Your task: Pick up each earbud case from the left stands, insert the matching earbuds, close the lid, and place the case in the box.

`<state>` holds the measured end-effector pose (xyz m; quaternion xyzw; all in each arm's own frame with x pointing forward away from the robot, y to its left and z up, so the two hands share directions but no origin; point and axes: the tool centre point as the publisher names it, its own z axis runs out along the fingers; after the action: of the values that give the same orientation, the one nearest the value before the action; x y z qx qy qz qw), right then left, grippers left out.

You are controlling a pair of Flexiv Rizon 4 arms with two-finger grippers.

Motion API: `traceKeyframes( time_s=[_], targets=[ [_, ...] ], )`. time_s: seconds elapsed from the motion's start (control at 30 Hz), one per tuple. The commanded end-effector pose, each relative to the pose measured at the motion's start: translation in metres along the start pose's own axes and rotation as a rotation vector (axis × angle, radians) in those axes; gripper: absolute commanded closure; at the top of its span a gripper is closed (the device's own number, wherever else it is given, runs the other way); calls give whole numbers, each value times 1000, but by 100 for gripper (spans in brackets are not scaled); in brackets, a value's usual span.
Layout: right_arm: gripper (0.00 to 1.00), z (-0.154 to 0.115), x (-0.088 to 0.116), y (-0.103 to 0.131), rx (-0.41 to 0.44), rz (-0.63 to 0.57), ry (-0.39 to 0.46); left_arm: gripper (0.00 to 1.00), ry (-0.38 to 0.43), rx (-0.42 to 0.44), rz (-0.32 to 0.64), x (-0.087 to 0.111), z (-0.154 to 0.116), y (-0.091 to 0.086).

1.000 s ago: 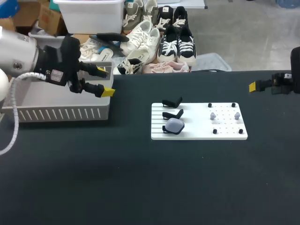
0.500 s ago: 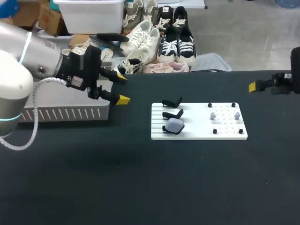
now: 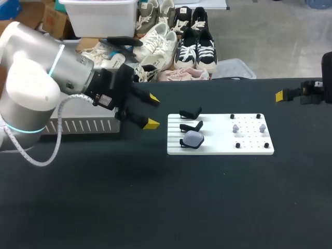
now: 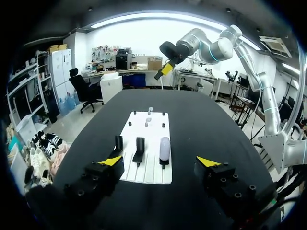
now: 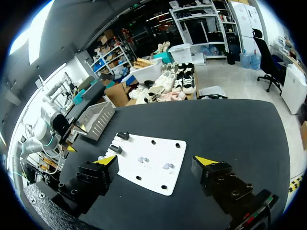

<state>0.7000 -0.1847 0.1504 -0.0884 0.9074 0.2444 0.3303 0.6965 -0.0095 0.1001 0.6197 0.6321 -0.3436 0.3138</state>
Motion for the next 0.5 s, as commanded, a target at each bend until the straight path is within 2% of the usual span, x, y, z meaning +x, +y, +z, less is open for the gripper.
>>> traceKeyframes(
  time_s=[0.03, 0.3, 0.5],
  targets=[
    [0, 0, 0, -1, -5, -1, 1, 0, -10, -1, 4, 6, 11, 1],
    [0, 0, 0, -1, -5, -1, 1, 0, -20, -12, 10, 17, 26, -14],
    [0, 0, 0, -1, -5, -1, 1, 0, -46, -39, -1, 23, 34, -15]
  ],
)
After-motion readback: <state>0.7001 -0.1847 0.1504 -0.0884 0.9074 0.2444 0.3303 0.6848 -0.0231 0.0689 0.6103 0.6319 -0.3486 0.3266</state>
